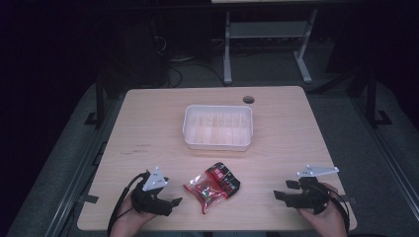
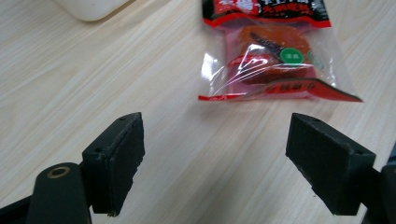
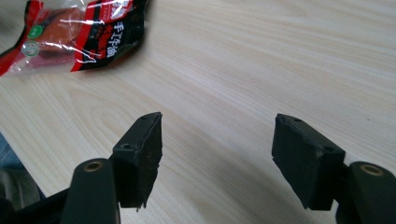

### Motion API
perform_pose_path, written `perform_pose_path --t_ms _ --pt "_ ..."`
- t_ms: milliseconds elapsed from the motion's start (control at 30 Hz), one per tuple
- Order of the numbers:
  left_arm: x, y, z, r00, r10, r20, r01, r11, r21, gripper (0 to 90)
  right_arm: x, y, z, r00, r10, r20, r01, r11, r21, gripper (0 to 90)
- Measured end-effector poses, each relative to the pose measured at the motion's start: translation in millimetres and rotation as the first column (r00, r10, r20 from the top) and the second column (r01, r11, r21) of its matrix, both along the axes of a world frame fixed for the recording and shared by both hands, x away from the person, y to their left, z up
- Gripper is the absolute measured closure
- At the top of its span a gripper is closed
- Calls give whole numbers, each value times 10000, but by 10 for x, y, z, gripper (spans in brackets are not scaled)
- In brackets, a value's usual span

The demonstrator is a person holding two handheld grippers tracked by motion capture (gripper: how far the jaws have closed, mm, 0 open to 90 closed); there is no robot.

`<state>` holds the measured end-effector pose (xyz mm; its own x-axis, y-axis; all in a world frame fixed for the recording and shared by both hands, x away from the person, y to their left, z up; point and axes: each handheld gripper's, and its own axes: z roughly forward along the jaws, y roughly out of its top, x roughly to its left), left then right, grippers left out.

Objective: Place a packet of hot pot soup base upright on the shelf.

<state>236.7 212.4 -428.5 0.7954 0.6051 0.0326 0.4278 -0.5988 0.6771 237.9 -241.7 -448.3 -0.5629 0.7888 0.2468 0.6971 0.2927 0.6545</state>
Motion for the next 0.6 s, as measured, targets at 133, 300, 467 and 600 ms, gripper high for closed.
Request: perform_pose_path --t_ms 133,300,467,600 --pt "-2 -61 -4 9999 -129 -41 129 9999 3 188 7 36 1 10000 18 28 -17 9993 -361 288" --pt "-6 -143 10 9996 -286 23 285 9996 45 185 41 56 4 9998 78 -200 -84 9994 -337 284" --pt "3 -236 17 9990 -436 -36 436 9990 76 179 79 124 49 9998 159 -114 -166 9978 -641 298" --pt "35 -350 23 9980 -620 -128 623 9978 222 175 109 208 86 9994 337 -84 -343 9961 -812 298"
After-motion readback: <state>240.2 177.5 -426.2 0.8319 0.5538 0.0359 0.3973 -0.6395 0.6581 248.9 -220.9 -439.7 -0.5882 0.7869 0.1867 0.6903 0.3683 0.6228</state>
